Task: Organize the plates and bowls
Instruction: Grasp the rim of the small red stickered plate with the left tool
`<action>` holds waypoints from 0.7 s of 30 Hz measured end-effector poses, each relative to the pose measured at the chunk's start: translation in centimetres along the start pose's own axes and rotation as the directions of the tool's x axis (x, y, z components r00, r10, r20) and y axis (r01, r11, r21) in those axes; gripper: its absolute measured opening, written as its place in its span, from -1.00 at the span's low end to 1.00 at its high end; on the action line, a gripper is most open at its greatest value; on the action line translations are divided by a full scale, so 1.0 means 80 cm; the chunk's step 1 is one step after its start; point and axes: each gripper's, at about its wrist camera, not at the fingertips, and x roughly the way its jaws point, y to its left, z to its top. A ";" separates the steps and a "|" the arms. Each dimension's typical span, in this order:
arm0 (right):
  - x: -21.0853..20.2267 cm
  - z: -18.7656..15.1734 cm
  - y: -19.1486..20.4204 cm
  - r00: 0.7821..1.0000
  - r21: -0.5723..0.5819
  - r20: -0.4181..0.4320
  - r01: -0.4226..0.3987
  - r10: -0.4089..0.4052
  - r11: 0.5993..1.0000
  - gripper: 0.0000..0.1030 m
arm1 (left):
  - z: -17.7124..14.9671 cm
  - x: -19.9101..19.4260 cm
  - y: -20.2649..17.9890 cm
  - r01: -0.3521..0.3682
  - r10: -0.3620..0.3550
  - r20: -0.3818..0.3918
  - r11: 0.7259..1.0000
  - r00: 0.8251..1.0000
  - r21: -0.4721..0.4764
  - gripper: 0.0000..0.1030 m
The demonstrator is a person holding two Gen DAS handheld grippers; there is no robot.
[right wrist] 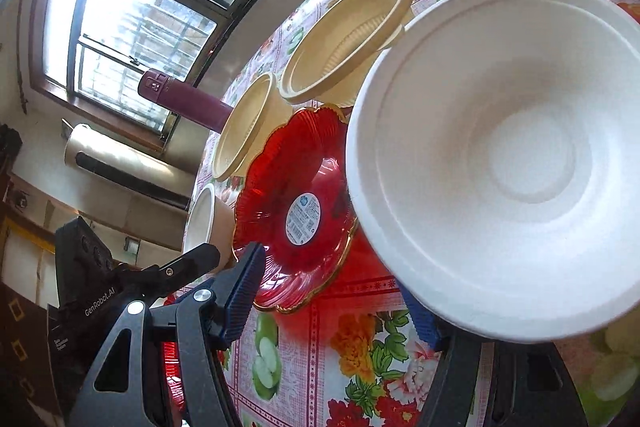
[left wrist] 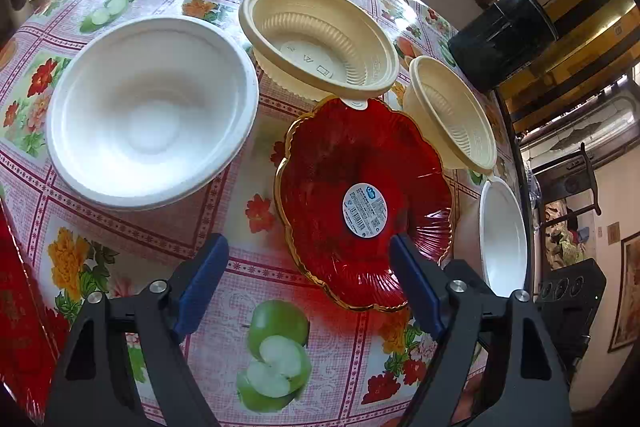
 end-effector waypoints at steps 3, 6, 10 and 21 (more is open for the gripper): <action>0.003 0.002 -0.009 1.000 0.034 -0.003 -0.006 0.006 0.999 0.33 | 0.006 0.009 0.003 0.033 -0.033 -0.023 0.999 0.999 -0.017 0.22; 0.003 -0.001 -0.011 1.000 0.046 0.002 -0.017 0.017 0.999 0.33 | 0.010 0.017 0.005 0.031 -0.032 -0.029 0.999 0.999 -0.021 -0.08; 0.004 -0.004 -0.007 1.000 0.041 0.011 -0.013 0.012 0.999 0.33 | 0.012 0.019 0.007 0.039 -0.039 -0.034 0.999 0.999 -0.019 -0.27; 0.009 -0.002 -0.017 1.000 0.086 0.019 0.005 -0.007 0.996 -0.37 | 0.011 0.037 0.020 0.029 -0.029 -0.065 1.000 0.997 -0.011 -0.76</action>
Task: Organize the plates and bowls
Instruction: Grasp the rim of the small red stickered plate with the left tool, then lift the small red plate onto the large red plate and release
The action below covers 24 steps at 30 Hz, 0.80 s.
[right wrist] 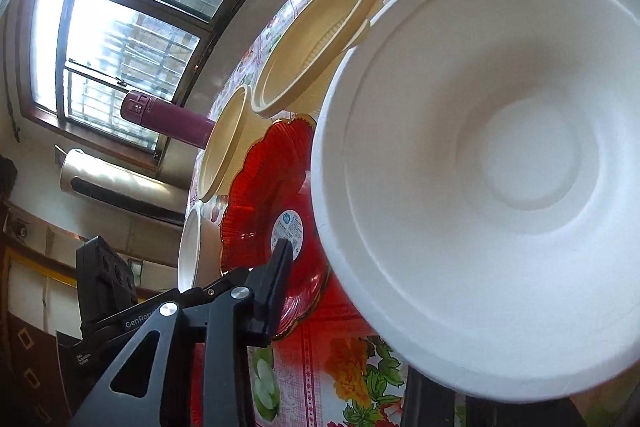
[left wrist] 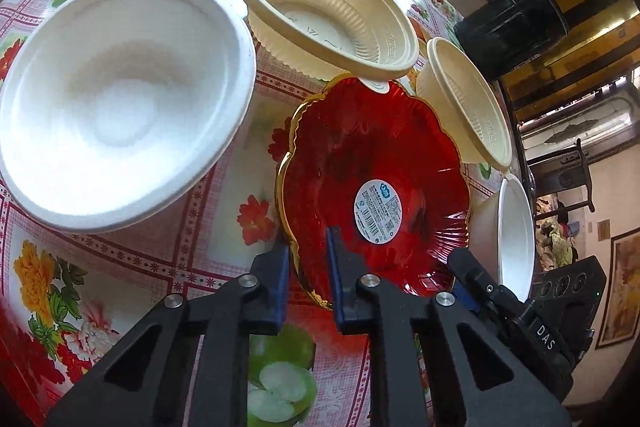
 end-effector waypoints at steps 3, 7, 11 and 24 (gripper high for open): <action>0.001 -0.001 -0.002 1.000 -0.001 0.007 0.029 -0.029 1.000 -0.64 | 0.000 0.000 0.000 -0.014 0.014 0.008 1.000 1.000 0.015 -0.84; 0.001 -0.003 0.000 1.000 -0.016 0.012 0.027 -0.027 0.999 -0.69 | 0.000 0.000 -0.001 -0.013 0.013 0.014 1.000 1.000 0.028 -0.84; -0.002 -0.005 0.004 1.000 -0.033 0.011 0.022 -0.022 0.999 -0.81 | -0.002 0.000 -0.005 -0.023 0.022 0.016 0.999 1.000 0.041 -0.84; -0.017 -0.040 0.032 1.000 -0.084 -0.006 0.004 -0.004 0.996 -0.81 | -0.045 -0.051 0.009 -0.055 0.051 0.074 0.997 0.996 0.053 -0.84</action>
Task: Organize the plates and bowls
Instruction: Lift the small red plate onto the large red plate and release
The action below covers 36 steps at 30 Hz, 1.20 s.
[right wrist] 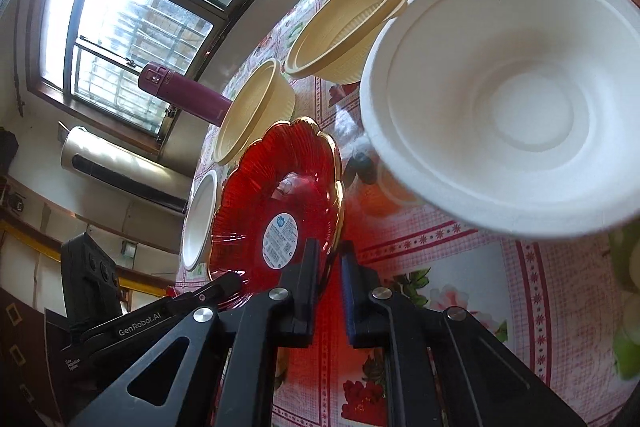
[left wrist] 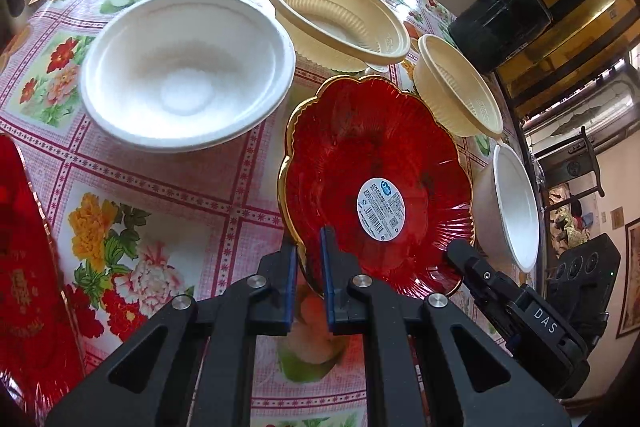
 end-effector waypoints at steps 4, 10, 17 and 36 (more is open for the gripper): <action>-0.013 -0.018 0.024 1.000 -0.052 0.008 -0.015 0.015 0.999 -0.81 | -0.022 -0.041 0.011 -0.006 0.005 0.062 1.000 0.998 0.019 -0.83; -0.026 -0.048 0.095 0.998 -0.166 0.004 -0.066 0.068 0.984 -0.81 | -0.055 -0.120 0.050 -0.033 0.031 0.187 0.999 0.982 0.006 -0.82; 0.003 -0.105 0.186 0.991 -0.317 -0.078 -0.124 0.105 0.940 -0.81 | -0.089 -0.190 0.122 -0.116 0.130 0.282 0.991 0.951 -0.064 -0.81; 0.137 -0.213 0.302 0.966 -0.588 -0.206 0.003 -0.154 0.809 -0.67 | -0.121 -0.174 0.260 -0.204 0.249 0.165 0.946 0.954 -0.250 -0.72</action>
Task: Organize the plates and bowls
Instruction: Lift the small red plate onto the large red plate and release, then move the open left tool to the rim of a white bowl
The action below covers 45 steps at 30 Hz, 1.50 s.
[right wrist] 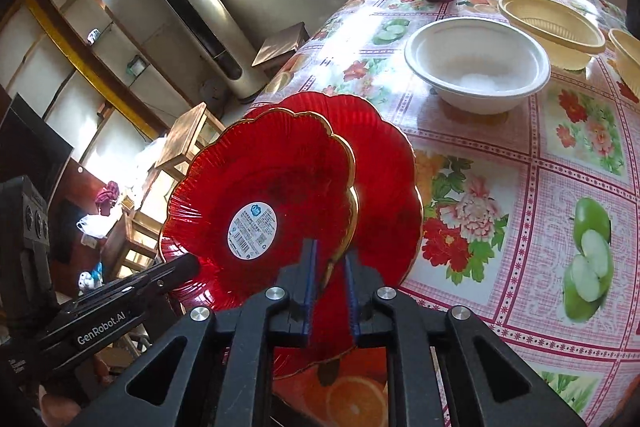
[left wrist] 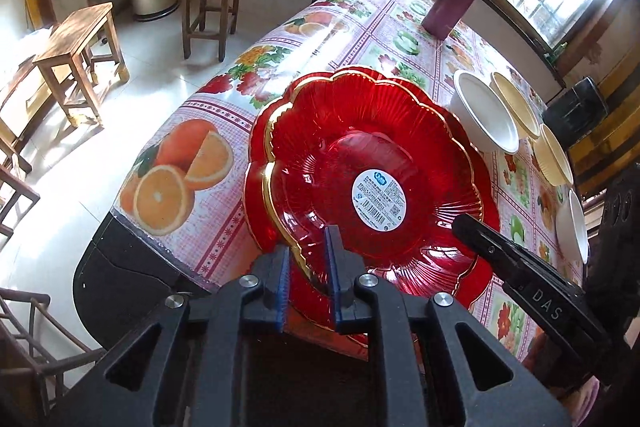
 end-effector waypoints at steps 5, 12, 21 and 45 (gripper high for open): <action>-0.005 0.002 0.009 0.999 -0.075 -0.017 0.050 -0.052 0.996 -0.44 | 0.003 -0.014 0.002 -0.026 0.026 0.013 1.000 1.000 0.006 -0.61; -0.074 0.004 -0.010 0.983 -0.132 0.179 0.064 -0.040 0.989 0.22 | 0.005 -0.069 -0.022 -0.252 0.227 0.266 0.966 0.937 0.063 0.23; -0.153 -0.023 -0.120 0.903 -0.006 0.428 0.035 -0.029 0.999 0.58 | -0.004 -0.085 -0.106 -0.257 0.162 0.390 0.945 0.906 0.203 0.58; -0.292 -0.090 -0.365 0.752 0.335 0.624 -0.012 -0.212 0.942 0.74 | -0.048 0.018 -0.329 -0.165 0.093 0.157 0.824 0.983 0.542 0.58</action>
